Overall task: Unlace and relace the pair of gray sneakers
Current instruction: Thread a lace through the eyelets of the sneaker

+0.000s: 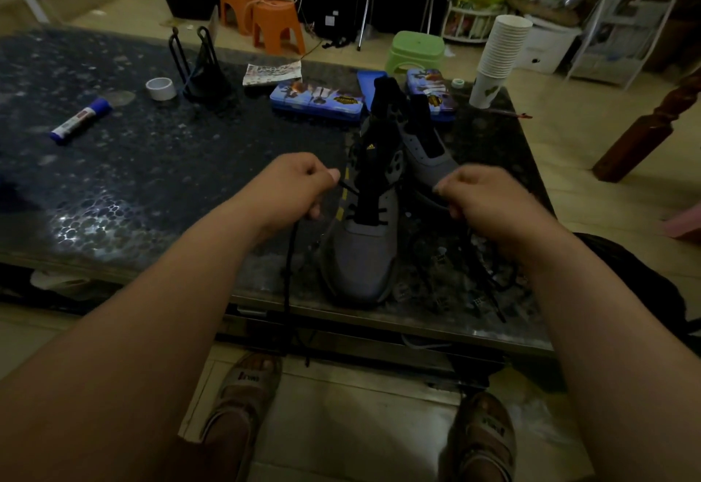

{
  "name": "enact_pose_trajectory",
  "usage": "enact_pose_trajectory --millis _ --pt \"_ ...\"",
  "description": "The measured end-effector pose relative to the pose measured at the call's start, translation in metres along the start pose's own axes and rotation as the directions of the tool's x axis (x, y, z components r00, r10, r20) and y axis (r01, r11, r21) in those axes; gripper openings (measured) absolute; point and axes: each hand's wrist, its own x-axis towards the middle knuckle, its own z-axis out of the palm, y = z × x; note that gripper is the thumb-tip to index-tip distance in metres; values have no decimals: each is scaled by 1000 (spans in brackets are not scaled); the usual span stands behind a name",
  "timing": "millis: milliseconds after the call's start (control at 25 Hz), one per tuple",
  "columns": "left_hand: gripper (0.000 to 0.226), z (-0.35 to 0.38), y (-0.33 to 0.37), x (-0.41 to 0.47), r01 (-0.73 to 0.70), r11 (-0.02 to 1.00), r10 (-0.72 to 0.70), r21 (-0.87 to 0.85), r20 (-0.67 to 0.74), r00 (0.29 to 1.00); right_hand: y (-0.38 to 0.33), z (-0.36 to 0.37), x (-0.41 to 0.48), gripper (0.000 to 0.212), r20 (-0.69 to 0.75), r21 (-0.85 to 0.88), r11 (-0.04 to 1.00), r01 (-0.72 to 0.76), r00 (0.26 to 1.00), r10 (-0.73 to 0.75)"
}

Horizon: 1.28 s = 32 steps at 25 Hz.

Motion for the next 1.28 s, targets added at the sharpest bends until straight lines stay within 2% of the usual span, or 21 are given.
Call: enact_pose_trajectory --millis 80,120,200,240,320,400,480,520,600,640,760,840,880,960,1000,1040,1080,1120,1160,1200,1280 --pt "29 -8 1 2 -32 999 30 -22 -65 997 5 -2 -3 28 244 -323 945 -43 961 128" --pt "27 -12 1 1 -64 997 68 44 -91 994 6 -1 -4 31 283 -426 904 -27 946 162" --pt "16 -16 8 -4 -175 960 200 217 -96 975 5 1 -1 29 185 -517 853 76 982 25" --pt "9 -15 14 -8 -247 930 276 272 -74 958 1 5 -1 27 87 -495 851 174 985 -151" --pt "3 -9 28 -18 -372 882 389 290 0 921 -16 19 -6 38 28 -256 877 407 910 -414" --pt "4 -1 35 -22 -421 869 419 259 66 906 -32 40 -9 32 108 13 881 473 875 -471" --pt "12 -3 31 -19 -372 884 373 282 54 926 -38 55 -7 11 87 71 910 408 906 -414" --pt "19 -9 26 -16 -301 922 306 243 18 952 -36 55 -3 15 45 110 935 337 938 -343" --pt "32 -21 14 -13 -93 993 91 -77 -25 996 -32 45 3 23 -6 306 940 153 987 -159" --pt "36 -27 10 -12 18 957 -22 -290 -12 1000 -29 40 6 25 3 437 895 86 995 -97" --pt "36 -40 -2 -8 181 714 -217 -677 32 976 -23 34 10 28 34 687 727 -18 999 -7" --pt "20 -46 -6 -6 148 511 -269 -847 6 963 -22 34 14 29 22 725 686 -60 998 64" --pt "9 -49 -7 -6 103 414 -274 -904 -16 961 -21 35 15 30 17 709 701 -76 996 91" --pt "20 -48 -5 -7 57 303 -270 -951 -28 963 -18 37 11 26 -94 532 846 -23 992 86" --pt "24 -44 -1 -8 56 269 -250 -961 -14 968 -19 38 6 25 -254 297 953 62 967 16" --pt "27 -39 4 -10 77 240 -228 -968 20 973 -22 40 0 29 -415 49 987 154 902 -120" --pt "29 -32 9 -12 102 218 -203 -971 58 978 -29 45 -6 33 -499 -86 955 285 817 -289" --pt "31 -26 15 -14 122 206 -169 -971 88 982 -37 56 -14 34 -473 -39 914 405 798 -374" --pt "32 -21 19 -16 132 198 -142 -971 104 984 -49 70 -24 36 -325 160 886 436 870 -369" --pt "30 -17 22 -16 137 182 -119 -974 117 986 -58 88 -33 39 -92 333 881 336 942 -324" --pt "24 -18 24 -15 123 166 -145 -978 99 984 -65 120 -46 35 320 478 875 76 913 -254"
